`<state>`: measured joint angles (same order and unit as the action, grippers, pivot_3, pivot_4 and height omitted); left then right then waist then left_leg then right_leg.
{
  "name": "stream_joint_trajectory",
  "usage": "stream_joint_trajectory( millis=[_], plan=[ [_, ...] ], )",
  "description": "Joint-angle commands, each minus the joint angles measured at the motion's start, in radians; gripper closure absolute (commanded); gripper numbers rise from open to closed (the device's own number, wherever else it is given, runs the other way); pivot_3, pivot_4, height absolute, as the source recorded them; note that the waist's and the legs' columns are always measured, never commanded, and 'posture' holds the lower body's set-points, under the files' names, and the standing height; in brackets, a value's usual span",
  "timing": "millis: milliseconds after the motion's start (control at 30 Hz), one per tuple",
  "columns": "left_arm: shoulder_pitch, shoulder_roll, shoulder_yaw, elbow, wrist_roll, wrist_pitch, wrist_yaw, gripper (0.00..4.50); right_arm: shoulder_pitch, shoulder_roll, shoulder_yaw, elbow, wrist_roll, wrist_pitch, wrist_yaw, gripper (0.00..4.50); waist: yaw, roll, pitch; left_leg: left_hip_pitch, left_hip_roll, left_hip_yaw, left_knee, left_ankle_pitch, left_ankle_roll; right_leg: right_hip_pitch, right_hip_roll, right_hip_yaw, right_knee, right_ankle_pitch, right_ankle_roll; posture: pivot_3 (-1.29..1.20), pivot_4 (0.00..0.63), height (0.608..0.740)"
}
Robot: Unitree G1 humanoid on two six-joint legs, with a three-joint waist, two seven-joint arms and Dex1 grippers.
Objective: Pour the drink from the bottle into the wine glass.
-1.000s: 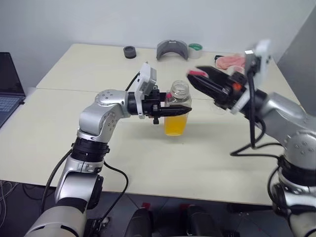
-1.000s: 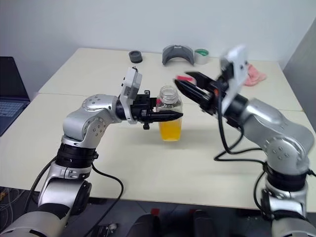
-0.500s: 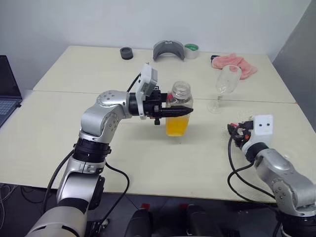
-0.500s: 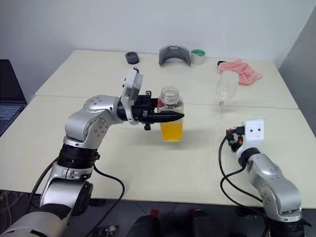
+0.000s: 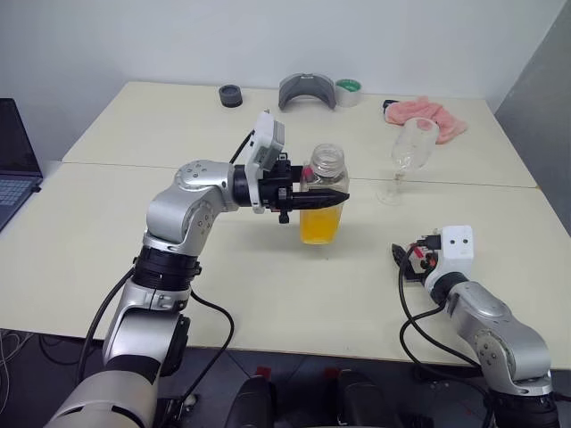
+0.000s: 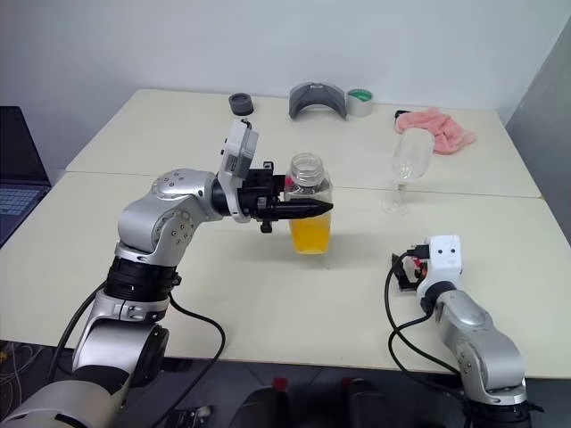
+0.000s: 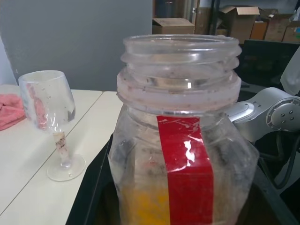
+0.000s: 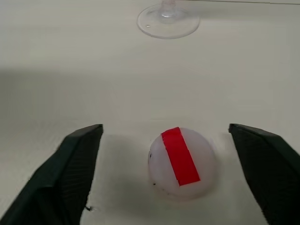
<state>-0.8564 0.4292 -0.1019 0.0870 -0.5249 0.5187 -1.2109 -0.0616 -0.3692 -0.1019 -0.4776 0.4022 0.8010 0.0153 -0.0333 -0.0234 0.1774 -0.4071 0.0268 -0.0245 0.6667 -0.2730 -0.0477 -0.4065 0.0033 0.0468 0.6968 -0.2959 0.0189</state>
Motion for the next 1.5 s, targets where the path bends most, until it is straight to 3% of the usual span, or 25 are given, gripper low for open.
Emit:
stream_joint_trajectory(
  millis=[33, 133, 267, 467, 600, 867, 1133, 1500],
  plan=[
    [-0.031, -0.003, 0.017, -0.014, -0.005, -0.024, -0.003, 2.71, -0.036, -0.039, -0.047, -0.070, -0.012, 0.020, 0.018, 0.03, 0.000, 0.000, 0.000, 0.000, 0.000, 0.000, 0.000, 0.000, 0.000, 0.000, 0.000, 0.000, 0.000, 0.000, 0.000, 0.00, 0.150, 0.740],
    [-0.030, -0.003, 0.017, -0.013, -0.004, -0.026, -0.003, 2.71, -0.073, -0.070, -0.069, -0.095, -0.015, 0.047, 0.023, 0.03, 0.000, 0.000, 0.000, 0.000, 0.000, 0.000, 0.000, 0.000, 0.000, 0.000, 0.000, 0.000, 0.000, 0.000, 0.000, 0.00, 0.150, 0.740],
    [-0.030, 0.001, 0.020, -0.008, -0.002, -0.032, -0.005, 2.71, -0.161, -0.190, -0.079, -0.169, 0.026, 0.073, 0.149, 0.03, 0.000, 0.000, 0.000, 0.000, 0.000, 0.000, 0.000, 0.000, 0.000, 0.000, 0.000, 0.000, 0.000, 0.000, 0.000, 0.00, 0.150, 0.740],
    [-0.043, -0.002, 0.032, 0.029, 0.006, -0.044, 0.013, 2.71, -0.293, -0.363, -0.126, -0.175, 0.324, 0.120, 0.527, 0.03, 0.001, 0.000, 0.000, 0.000, -0.001, -0.001, 0.001, 0.000, 0.000, 0.001, 0.001, -0.002, -0.001, 0.000, 0.000, 0.00, 0.150, 0.740],
    [-0.046, 0.003, 0.042, 0.047, 0.024, -0.060, 0.039, 2.71, -0.406, -0.387, -0.169, -0.127, 0.476, 0.124, 0.627, 0.03, 0.001, 0.000, 0.000, 0.000, 0.000, -0.001, 0.002, 0.000, 0.000, 0.001, 0.000, -0.002, 0.000, 0.000, 0.000, 0.00, 0.150, 0.740],
    [-0.032, 0.033, 0.092, 0.083, 0.089, -0.111, 0.164, 2.71, -0.544, -0.344, -0.083, -0.082, 0.504, 0.115, 0.609, 0.03, 0.001, 0.000, 0.000, 0.000, 0.001, -0.002, 0.002, 0.000, 0.000, 0.001, -0.001, -0.002, 0.000, 0.000, 0.000, 0.00, 0.150, 0.740],
    [-0.006, 0.050, 0.190, 0.249, 0.277, -0.271, 0.529, 2.71, -0.521, -0.287, 0.003, -0.053, 0.429, 0.030, 0.640, 0.03, 0.001, 0.000, 0.000, -0.001, 0.001, -0.002, 0.005, 0.000, 0.001, 0.001, -0.003, -0.003, 0.001, 0.000, 0.000, 0.00, 0.150, 0.740],
    [0.009, -0.033, 0.307, 0.509, 0.297, -0.486, 0.765, 2.71, -0.583, -0.231, 0.049, -0.008, 0.400, -0.014, 0.642, 0.03, 0.006, 0.000, 0.000, -0.006, -0.001, -0.005, 0.011, -0.001, 0.002, 0.000, -0.006, -0.006, 0.001, 0.001, 0.000, 0.00, 0.150, 0.740]
  ],
)
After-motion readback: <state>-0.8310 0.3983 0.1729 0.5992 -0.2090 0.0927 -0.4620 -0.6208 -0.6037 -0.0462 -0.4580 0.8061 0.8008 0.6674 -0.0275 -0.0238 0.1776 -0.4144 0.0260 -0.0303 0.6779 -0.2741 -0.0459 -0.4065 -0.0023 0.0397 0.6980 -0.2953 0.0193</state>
